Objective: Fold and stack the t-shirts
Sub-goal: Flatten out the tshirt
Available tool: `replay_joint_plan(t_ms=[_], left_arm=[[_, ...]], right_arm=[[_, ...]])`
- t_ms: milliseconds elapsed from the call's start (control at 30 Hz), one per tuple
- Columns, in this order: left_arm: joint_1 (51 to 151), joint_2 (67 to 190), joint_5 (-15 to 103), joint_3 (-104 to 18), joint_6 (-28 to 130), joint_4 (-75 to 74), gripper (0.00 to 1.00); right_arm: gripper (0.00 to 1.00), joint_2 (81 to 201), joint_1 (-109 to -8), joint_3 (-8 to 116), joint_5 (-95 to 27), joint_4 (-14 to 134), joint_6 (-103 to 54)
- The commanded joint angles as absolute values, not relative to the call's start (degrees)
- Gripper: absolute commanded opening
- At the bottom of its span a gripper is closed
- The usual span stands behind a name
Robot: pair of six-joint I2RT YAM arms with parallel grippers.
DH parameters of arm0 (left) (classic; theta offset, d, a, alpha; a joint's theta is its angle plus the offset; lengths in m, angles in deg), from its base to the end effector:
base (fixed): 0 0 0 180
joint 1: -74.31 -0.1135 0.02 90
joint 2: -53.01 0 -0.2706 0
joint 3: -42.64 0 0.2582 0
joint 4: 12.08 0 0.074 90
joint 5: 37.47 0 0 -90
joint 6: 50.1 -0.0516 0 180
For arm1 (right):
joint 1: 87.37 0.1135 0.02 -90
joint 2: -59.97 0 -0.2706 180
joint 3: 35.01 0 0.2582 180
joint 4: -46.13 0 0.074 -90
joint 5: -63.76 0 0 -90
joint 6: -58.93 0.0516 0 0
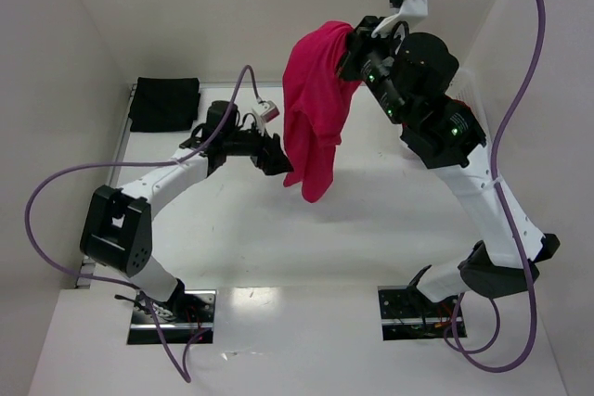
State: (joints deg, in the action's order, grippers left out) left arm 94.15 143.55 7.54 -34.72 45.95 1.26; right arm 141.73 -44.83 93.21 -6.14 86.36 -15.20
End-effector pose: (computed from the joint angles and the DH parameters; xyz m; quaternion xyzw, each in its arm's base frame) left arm 0.3383 -0.1608 0.2759 0.2941 0.7559 -0.4260 0.4008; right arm 0.2189 0.1768 0.5818 -0.0252 0.6696 0.2560 0.6967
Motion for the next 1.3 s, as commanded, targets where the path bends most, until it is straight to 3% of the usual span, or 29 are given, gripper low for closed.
replay_joint_plan(t_ms=[0,667,767,833,867,1000,1267], left_arm=[[95.6,144.2,1.0,-37.2,43.2,-2.9,0.93],[100.8,147.0,1.5,-36.5,42.1,4.8,0.9],[100.8,148.2,3.2,-36.5,42.1,5.9,0.78],[101.4,148.7,3.7,-36.5,42.1,5.4,0.61],[101.9,149.4,3.7,-37.1,42.7,5.4,0.59],[103.2,151.8,3.2,-37.8,43.3,4.1,0.59],[103.8,153.9,7.6,-37.8,47.5,-2.6,0.72]], right_arm=[[0.0,140.3,-44.6,96.3,-6.3,85.5,-14.6],[0.0,140.3,-44.6,96.3,3.9,83.1,-19.5],[0.0,139.8,-44.6,96.3,3.9,83.1,-20.0],[0.0,139.8,-44.6,96.3,3.9,82.5,-20.0],[0.0,139.3,-44.6,96.3,3.9,82.5,-20.0],[0.0,139.2,-44.6,96.3,3.2,82.0,-20.0],[0.0,138.7,-44.6,96.3,1.3,82.0,-19.4]])
